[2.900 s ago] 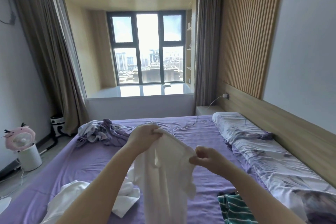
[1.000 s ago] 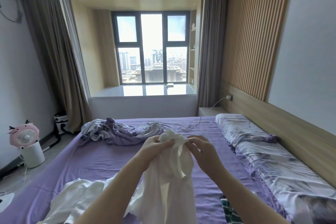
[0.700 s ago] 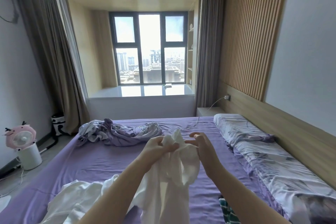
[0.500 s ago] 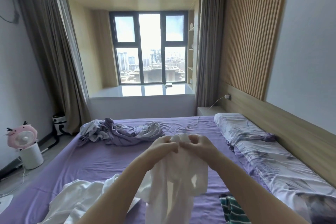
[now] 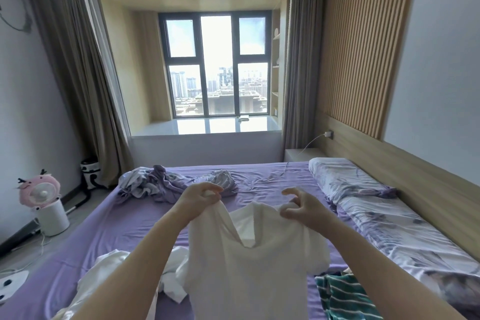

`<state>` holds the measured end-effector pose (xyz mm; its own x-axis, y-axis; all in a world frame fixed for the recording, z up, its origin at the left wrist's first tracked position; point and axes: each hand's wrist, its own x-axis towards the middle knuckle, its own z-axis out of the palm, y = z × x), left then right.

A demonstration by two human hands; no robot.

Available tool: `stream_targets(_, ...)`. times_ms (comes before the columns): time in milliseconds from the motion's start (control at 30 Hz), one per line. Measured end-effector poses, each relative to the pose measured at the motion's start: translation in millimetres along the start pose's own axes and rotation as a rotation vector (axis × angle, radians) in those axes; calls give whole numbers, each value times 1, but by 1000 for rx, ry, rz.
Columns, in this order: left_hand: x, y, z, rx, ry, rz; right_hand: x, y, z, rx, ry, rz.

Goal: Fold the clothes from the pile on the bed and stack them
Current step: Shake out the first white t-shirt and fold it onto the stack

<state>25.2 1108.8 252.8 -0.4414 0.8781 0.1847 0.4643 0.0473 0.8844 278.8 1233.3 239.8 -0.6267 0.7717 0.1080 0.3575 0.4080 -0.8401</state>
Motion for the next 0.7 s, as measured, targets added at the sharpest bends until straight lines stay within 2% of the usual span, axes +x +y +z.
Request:
stream_targets(67, -1, 1, -6, 15, 0, -6, 0, 8, -2, -159, -78, 37)
stream_targets(133, -2, 3, -12, 23, -3, -48, 0, 16, -5, -291, -55, 69)
stream_targets(200, -4, 3, -19, 55, 5, -87, -1, 22, -10, -232, -44, 91)
stream_targets(300, -6, -3, -26, 300, 42, -61, -6, 27, -18, 45, -86, 107)
stream_targets(367, -9, -7, -27, 431, 44, -19, -10, 27, -23, 108, -129, 81)
stream_targets(467, -14, -8, -26, 403, -3, 12, -11, 26, -23, 141, -140, 29)
stream_targets(600, -22, -2, -24, 272, 35, 88, -9, 26, -20, 7, -25, -71)
stream_targets(700, -28, 2, -22, 314, 76, 95, -9, 26, -25, 31, -170, -86)
